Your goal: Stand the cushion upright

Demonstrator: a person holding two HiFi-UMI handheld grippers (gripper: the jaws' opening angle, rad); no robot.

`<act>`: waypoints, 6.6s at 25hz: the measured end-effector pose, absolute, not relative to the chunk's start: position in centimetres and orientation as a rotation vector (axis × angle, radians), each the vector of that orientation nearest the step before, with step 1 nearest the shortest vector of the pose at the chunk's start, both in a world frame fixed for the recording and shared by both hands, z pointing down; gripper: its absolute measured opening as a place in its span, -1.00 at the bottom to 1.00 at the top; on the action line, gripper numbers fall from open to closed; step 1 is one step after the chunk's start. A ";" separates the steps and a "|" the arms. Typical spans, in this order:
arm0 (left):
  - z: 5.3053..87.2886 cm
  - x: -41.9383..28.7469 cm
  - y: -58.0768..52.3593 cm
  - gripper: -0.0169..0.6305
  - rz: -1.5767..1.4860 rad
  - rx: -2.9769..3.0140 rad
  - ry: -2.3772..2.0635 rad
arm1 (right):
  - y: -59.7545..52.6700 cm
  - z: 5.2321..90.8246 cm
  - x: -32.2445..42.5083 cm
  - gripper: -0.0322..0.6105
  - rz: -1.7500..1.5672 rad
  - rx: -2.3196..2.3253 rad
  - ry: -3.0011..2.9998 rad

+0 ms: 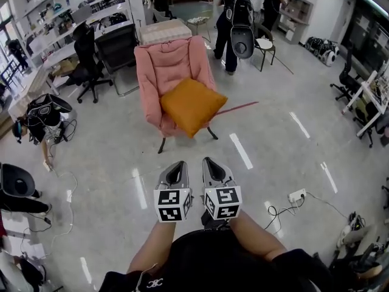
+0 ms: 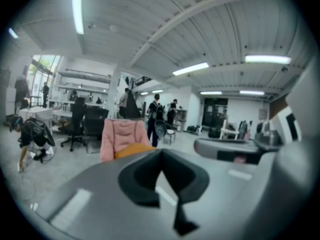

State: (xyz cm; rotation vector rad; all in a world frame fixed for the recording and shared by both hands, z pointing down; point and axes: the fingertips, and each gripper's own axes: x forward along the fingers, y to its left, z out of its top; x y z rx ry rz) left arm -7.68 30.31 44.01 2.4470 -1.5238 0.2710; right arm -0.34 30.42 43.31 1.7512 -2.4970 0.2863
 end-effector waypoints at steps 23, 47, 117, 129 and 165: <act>43.4 0.3 6.3 -0.96 0.327 2.366 -1.595 | 5.6 42.6 8.3 -0.91 0.347 1.659 -2.550; 44.5 2.4 -11.6 -0.96 0.275 2.431 -1.458 | -10.2 43.8 10.9 -0.91 0.258 1.779 -2.377; 88.5 2.7 -17.0 0.28 1.151 1.753 -1.093 | -27.2 57.3 17.5 -0.91 0.515 1.381 -2.109; 84.0 1.4 -19.1 -0.74 0.997 1.761 -1.150 | -27.3 57.4 16.8 -0.91 0.555 1.363 -2.157; 56.8 -17.3 -53.6 -0.92 1.302 2.184 -1.643 | -40.3 51.9 13.2 -0.91 0.699 1.794 -2.197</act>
